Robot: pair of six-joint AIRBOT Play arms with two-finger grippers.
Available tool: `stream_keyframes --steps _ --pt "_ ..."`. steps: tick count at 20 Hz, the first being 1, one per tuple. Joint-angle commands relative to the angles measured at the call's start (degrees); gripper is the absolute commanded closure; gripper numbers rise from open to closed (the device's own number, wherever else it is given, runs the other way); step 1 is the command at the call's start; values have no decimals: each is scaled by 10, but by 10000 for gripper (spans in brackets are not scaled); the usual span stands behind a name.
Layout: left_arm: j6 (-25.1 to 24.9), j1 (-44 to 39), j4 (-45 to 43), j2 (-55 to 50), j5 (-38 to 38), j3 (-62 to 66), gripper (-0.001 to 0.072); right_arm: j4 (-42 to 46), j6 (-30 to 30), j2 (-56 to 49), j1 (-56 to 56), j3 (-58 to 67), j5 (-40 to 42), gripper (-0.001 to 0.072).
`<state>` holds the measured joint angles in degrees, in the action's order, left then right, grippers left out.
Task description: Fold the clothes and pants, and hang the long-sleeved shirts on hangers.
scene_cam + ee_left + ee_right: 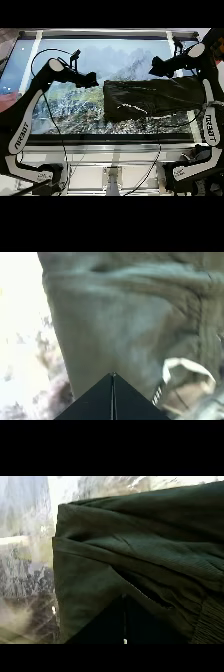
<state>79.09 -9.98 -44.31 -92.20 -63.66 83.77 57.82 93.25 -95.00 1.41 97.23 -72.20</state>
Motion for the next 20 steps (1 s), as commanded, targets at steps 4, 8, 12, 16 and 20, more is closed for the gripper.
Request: stream_keyframes --steps 4,8,12,16,20 --pt "-103 83 110 1 -76 -81 606 -30 -42 -15 0 -7 0 698" --pt "-103 42 110 -31 -61 -84 142 -30 -49 -15 0 -7 2 698" --pt "-101 3 116 -82 -40 -84 142 -30 -56 -15 0 -7 2 698" --pt "-101 -3 243 -131 -37 -84 81 -31 -58 -15 0 -7 3 698" --pt "-101 -7 297 -165 -12 -84 76 -31 -59 -15 0 -7 2 698"
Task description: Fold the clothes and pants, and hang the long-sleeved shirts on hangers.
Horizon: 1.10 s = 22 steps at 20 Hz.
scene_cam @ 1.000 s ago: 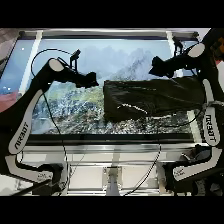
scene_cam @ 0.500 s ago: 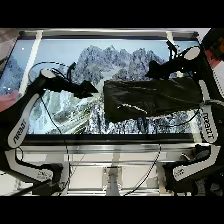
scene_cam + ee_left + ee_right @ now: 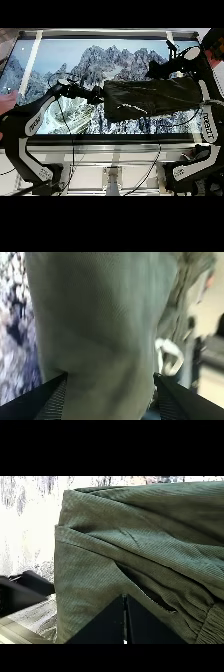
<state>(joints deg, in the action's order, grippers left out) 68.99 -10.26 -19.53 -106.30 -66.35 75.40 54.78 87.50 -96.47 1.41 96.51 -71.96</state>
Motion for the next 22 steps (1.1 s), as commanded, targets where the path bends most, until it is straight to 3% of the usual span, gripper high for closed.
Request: stream_keyframes --steps 1,12,16,22 --pt "0 -3 50 -27 20 0 76 -1 -2 0 0 0 0 698" --pt "-1 42 44 -29 15 0 85 -13 -2 0 0 0 9 697" --pt "0 21 -42 -29 41 0 87 -24 -2 0 0 0 10 698" --pt "-11 -5 18 -29 94 0 87 -25 -2 0 0 0 10 698"
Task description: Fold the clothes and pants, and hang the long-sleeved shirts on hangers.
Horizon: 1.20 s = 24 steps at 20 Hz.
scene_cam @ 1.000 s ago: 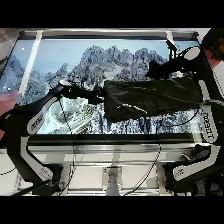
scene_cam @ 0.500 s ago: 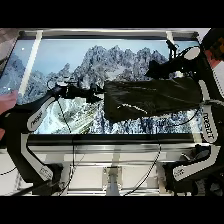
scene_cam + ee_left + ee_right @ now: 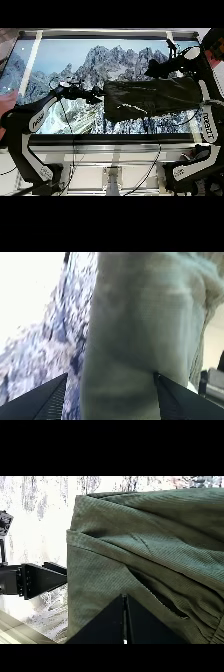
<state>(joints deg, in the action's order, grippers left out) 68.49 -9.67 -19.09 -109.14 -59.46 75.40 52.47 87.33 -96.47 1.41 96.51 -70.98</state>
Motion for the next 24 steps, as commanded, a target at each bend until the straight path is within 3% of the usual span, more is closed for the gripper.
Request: stream_keyframes --steps 1,11,12,13,14,17,21,24 --pt "-6 -15 13 0 25 0 87 -2 0 0 0 0 1 698" --pt "-6 -35 34 -1 9 0 207 -2 0 0 0 0 1 698" --pt "-6 -35 48 -2 12 0 305 -2 0 0 0 0 1 697" --pt "-6 -36 62 -3 17 0 606 -2 0 0 0 0 1 697" --pt "-8 -36 75 -3 19 0 677 -2 0 0 0 0 1 698" --pt "-29 -35 107 -1 18 0 680 -1 -3 0 0 0 -2 699" --pt "-33 -22 76 26 18 0 684 3 -26 -7 0 0 -12 699" --pt "33 -7 -47 67 18 0 684 2 -26 -30 0 0 -17 699"
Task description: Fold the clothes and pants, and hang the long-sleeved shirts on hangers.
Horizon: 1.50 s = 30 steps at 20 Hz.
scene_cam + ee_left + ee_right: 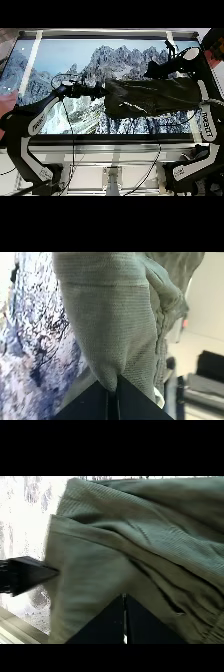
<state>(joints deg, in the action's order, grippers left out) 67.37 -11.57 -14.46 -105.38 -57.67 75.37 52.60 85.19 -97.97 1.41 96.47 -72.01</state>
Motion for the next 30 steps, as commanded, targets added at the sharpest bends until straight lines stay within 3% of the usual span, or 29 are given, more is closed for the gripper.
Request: stream_keyframes --steps 1,5,18,22,26,30 --pt "71 18 -151 46 0 0 684 1 -5 -23 0 0 -7 699" --pt "122 51 -289 103 -22 0 683 -1 -8 -49 0 -1 -7 699" --pt "152 197 -329 243 -84 0 683 -3 -14 -116 -99 -11 -2 699" --pt "152 207 -331 268 -101 1 683 -49 -13 -137 -141 -12 27 700" --pt "192 207 -351 286 -119 14 683 -58 23 -164 -186 -12 56 700" --pt "242 207 -464 285 -182 90 683 -78 59 -174 -210 -12 92 700"
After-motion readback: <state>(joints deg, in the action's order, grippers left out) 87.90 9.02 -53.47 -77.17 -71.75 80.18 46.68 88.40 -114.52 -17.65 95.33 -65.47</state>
